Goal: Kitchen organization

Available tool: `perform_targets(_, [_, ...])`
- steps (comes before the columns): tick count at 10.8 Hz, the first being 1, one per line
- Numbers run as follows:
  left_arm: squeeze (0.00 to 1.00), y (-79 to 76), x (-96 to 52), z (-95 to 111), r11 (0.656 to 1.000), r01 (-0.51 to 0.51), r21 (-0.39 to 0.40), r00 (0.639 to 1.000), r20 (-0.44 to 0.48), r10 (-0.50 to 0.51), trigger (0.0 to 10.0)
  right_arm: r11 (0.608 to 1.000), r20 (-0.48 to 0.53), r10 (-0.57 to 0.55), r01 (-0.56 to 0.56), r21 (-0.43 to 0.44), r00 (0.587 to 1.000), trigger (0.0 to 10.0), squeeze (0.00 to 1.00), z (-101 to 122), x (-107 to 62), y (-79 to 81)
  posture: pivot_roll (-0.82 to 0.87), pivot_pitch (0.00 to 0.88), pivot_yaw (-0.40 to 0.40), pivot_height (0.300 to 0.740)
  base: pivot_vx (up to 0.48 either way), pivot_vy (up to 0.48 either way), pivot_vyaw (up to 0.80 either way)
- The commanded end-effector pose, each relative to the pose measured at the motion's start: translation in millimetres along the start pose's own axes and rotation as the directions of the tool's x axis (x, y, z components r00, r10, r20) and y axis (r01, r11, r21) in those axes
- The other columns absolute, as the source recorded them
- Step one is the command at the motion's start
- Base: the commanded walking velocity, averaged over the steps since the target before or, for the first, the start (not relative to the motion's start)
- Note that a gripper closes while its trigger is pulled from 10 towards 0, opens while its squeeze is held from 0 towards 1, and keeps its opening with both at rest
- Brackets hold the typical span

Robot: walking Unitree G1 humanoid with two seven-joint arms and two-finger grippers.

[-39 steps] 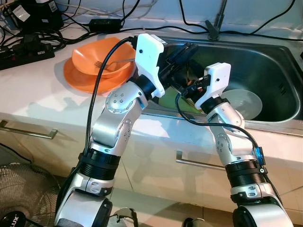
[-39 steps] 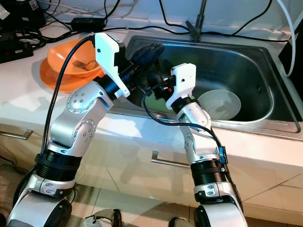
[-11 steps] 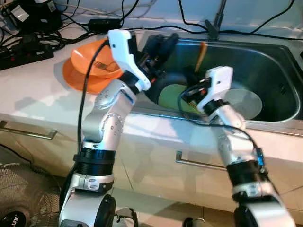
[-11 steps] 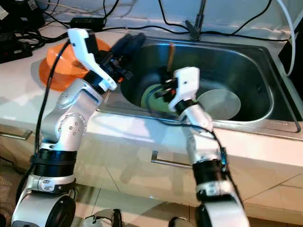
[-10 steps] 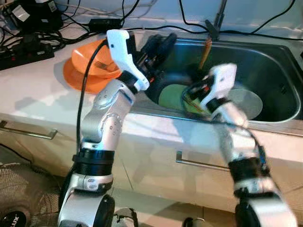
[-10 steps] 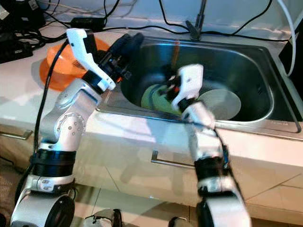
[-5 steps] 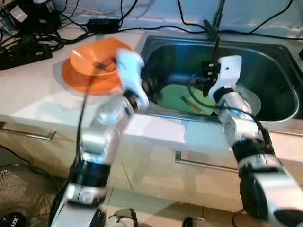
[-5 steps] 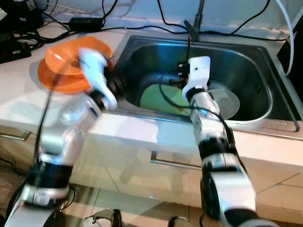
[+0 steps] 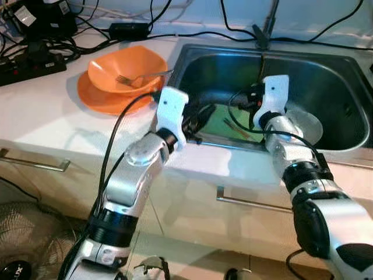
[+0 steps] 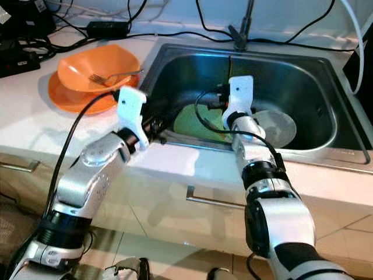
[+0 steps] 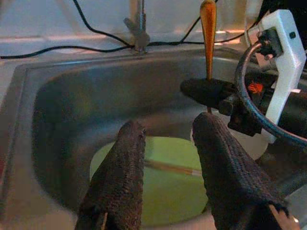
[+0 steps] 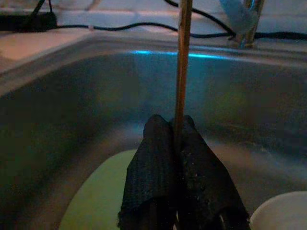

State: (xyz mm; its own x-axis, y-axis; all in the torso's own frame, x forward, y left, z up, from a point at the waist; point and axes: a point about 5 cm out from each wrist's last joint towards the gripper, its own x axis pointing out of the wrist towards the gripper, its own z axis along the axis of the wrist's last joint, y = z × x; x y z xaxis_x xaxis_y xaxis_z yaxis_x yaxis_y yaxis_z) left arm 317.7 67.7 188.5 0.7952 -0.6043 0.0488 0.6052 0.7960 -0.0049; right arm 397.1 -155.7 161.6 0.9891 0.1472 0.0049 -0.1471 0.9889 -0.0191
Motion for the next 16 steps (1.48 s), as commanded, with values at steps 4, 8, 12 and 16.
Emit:
perform_targets(4, [0.00,-9.6,-0.6,-4,1.000,0.021,0.012,1.000,-0.022,-0.021,10.0,1.000,0.012,0.001,-0.001,0.005,1.000,10.0,1.00,5,3.4,2.4,0.17,0.041,0.015,0.740,0.000,0.000,0.00])
perform_targets(8, [0.00,-10.6,1.6,2,0.998,0.001,0.056,1.000,0.025,-0.002,10.0,1.000,0.106,-0.008,0.007,0.011,0.994,10.0,0.00,19,4.2,0.0,0.16,0.048,0.012,0.740,0.000,0.000,0.00])
perform_targets(12, [0.00,-8.3,8.3,7,0.988,-0.053,0.145,0.996,0.074,0.043,10.0,1.000,0.345,0.006,0.001,-0.022,0.939,10.0,0.00,62,-3.9,-2.2,0.11,0.073,0.004,0.740,0.000,0.000,0.00])
perform_targets(16, [0.00,2.5,9.8,12,0.965,-0.125,0.230,0.988,0.115,0.101,10.0,0.998,0.364,0.058,-0.053,-0.024,0.930,10.0,0.00,55,-28.6,7.7,0.08,0.081,0.004,0.740,0.000,0.000,0.00])
